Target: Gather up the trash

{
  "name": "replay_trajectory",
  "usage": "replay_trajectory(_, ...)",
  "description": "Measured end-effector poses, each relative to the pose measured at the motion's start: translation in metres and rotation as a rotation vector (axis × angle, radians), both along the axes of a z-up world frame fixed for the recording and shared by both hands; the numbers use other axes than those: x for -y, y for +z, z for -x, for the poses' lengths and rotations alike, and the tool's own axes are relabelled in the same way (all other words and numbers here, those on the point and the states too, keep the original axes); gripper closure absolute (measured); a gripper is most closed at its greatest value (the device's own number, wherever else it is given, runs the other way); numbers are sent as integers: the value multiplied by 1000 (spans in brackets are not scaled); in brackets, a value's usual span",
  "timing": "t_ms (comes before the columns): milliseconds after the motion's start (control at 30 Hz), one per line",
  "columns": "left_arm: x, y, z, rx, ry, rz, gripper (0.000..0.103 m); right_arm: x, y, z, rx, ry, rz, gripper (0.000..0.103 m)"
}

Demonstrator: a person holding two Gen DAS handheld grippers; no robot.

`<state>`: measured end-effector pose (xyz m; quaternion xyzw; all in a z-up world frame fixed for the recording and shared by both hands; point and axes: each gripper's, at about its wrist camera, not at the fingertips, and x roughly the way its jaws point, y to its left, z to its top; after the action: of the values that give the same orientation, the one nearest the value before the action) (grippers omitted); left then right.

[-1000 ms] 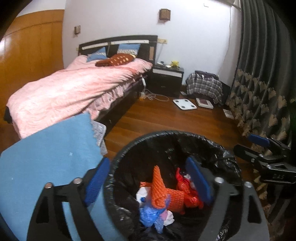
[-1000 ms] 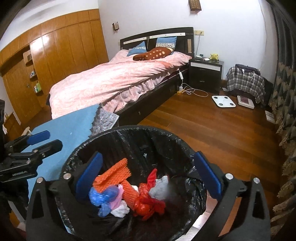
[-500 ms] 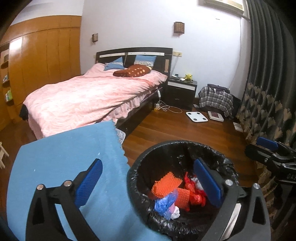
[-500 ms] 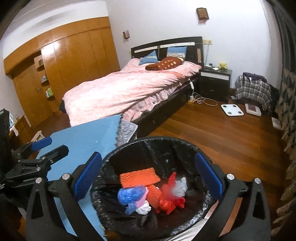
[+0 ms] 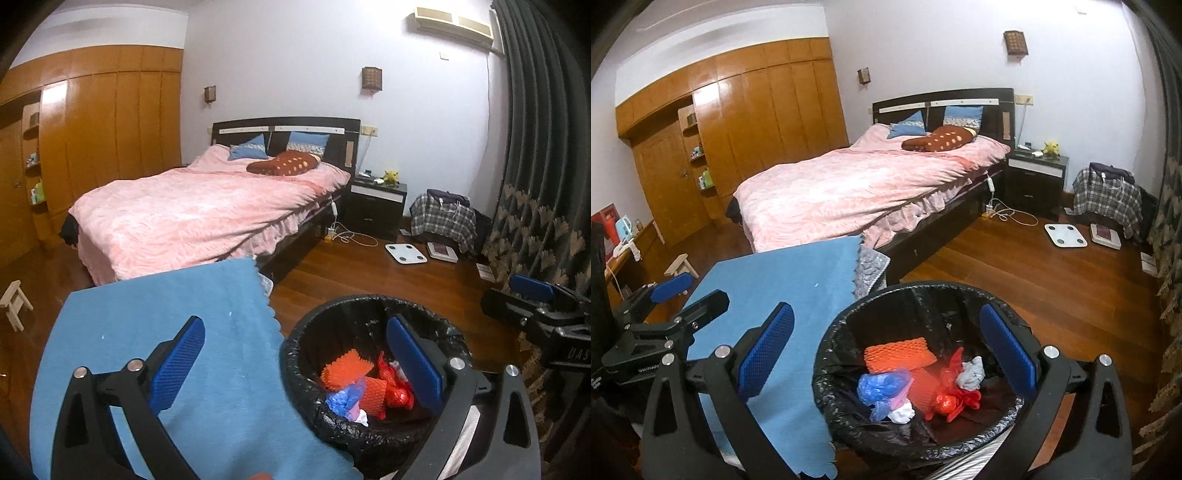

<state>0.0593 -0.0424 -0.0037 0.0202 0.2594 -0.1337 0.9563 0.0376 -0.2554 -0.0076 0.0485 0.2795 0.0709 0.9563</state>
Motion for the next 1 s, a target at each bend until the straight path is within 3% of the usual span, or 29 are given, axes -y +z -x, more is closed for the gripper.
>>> replay_trajectory(1000,-16,8,18,34,28,23,6,-24,8,9,14,36,32,5)
